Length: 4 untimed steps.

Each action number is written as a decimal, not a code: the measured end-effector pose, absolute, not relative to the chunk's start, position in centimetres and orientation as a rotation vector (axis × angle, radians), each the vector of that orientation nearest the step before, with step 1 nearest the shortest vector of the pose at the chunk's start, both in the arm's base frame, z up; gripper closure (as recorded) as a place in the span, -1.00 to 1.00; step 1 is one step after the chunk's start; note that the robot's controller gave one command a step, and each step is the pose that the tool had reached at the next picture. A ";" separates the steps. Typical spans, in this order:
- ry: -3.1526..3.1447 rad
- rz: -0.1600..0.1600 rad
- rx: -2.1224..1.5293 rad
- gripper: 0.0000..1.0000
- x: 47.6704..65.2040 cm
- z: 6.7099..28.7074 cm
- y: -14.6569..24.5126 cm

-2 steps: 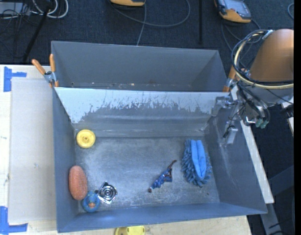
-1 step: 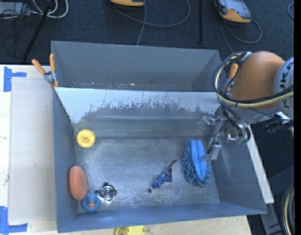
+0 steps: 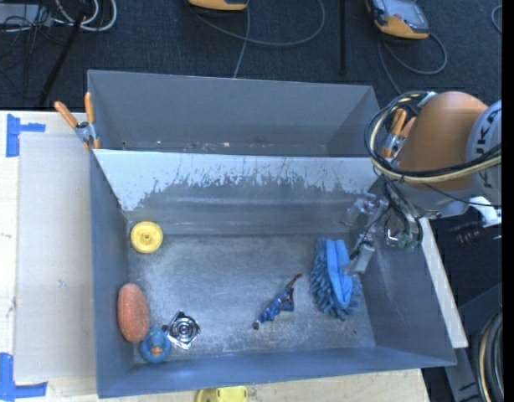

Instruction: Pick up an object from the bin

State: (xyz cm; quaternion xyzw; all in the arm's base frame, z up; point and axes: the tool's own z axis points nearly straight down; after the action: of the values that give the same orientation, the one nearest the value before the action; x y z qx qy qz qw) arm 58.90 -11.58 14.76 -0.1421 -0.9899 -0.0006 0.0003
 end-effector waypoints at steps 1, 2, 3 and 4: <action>-3.097 0.000 -0.521 -1.00 58.5 12.9 -11.1; -3.142 0.000 0.030 -1.00 57.4 10.2 -9.8; -3.130 -0.001 0.251 -1.00 57.6 8.3 -9.4; -3.128 0.001 0.297 -1.00 56.9 7.6 -8.8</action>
Offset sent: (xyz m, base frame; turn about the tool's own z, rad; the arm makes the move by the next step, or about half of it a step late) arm -0.0310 0.0325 -0.0776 -0.5953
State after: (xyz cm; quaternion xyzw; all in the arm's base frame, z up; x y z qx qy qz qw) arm 56.92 -8.83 7.63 0.0944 -0.9955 0.0004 0.0000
